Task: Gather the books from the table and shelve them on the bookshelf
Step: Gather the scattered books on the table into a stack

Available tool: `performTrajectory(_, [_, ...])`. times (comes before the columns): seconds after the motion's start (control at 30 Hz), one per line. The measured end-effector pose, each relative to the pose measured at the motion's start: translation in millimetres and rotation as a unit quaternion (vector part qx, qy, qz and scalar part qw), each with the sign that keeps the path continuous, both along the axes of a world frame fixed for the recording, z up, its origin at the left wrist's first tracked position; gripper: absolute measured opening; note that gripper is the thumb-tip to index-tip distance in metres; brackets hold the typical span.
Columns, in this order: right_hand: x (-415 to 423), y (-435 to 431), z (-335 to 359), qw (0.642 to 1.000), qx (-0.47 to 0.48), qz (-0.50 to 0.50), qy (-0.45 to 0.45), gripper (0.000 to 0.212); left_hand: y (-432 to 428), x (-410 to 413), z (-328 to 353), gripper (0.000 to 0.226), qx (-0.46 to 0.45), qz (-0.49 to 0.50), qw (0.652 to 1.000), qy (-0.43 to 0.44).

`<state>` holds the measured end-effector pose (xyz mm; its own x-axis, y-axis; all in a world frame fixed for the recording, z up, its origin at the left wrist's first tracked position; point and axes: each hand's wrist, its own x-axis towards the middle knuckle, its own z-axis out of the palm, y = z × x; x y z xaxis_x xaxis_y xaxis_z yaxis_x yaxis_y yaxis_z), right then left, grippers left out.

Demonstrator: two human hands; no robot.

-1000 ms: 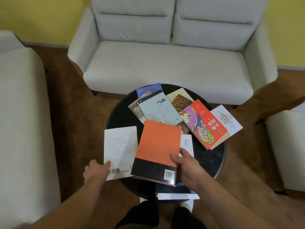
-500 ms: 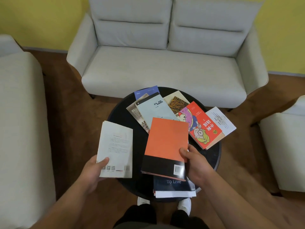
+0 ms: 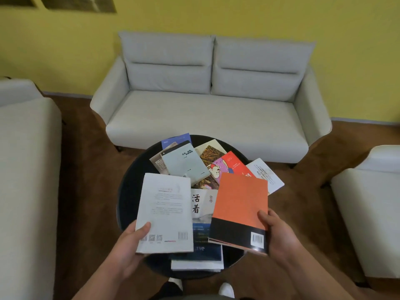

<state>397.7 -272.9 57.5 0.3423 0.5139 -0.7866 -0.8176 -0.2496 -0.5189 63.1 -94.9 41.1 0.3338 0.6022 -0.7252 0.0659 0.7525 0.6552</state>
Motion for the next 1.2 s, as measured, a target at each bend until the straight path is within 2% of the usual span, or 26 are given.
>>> performTrajectory(0.17, [21, -18, -2, 1.000, -0.001, 0.020, 0.002, 0.027, -32, 39, -10, 0.027, -0.018, -0.031, 0.999, 0.024])
performTrajectory(0.23, [29, -22, -2, 1.000, -0.002, 0.030, -0.001, 0.027, -39, 49, -10, 0.023, 0.053, -0.064, 0.992, 0.094])
performTrajectory(0.3, [35, -23, -3, 0.999, -0.006, 0.040, -0.006, 0.026, -40, 55, -11, 0.024, 0.168, -0.148, 0.951, 0.212])
performTrajectory(0.37, [38, -21, -4, 0.999, -0.010, 0.051, -0.009, 0.026, -39, 61, -16, 0.033, 0.224, -0.220, 0.910, 0.271])
performTrajectory(0.6, [35, -4, -6, 0.995, -0.013, 0.093, -0.023, 0.031, -35, 68, -12, 0.050, 0.157, -0.254, 0.910, 0.287])
performTrajectory(0.63, [33, -1, -4, 0.994, -0.011, 0.103, -0.031, 0.030, -34, 69, -8, 0.057, 0.171, -0.264, 0.893, 0.323])
performTrajectory(0.7, [26, 6, 1, 0.990, 0.005, 0.123, -0.064, 0.029, -36, 76, 2, 0.068, 0.268, -0.247, 0.832, 0.417])
performTrajectory(0.73, [22, 11, 6, 0.987, 0.013, 0.132, -0.091, 0.029, -38, 83, 12, 0.064, 0.328, -0.217, 0.822, 0.412])
performTrajectory(0.77, [17, 16, 13, 0.982, 0.017, 0.145, -0.122, 0.029, -39, 92, 21, 0.053, 0.358, -0.208, 0.836, 0.360])
performTrajectory(0.8, [12, 20, 23, 0.975, 0.017, 0.157, -0.153, 0.029, -42, 102, 33, 0.041, 0.333, -0.218, 0.875, 0.275])
performTrajectory(0.83, [6, 25, 32, 0.969, 0.018, 0.169, -0.180, 0.029, -45, 114, 45, 0.034, 0.261, -0.243, 0.917, 0.179])
performTrajectory(0.9, [-7, 32, 53, 0.953, 0.035, 0.198, -0.225, 0.031, -48, 128, 62, 0.041, 0.126, -0.278, 0.952, 0.029])
performTrajectory(1.1, [-56, 49, 93, 0.848, 0.073, 0.323, -0.413, 0.037, -32, 134, 73, 0.081, 0.048, -0.187, 0.972, -0.132])
performTrajectory(1.2, [-73, 52, 94, 0.798, 0.086, 0.346, -0.487, 0.042, -32, 131, 75, 0.083, 0.038, -0.126, 0.979, -0.158])
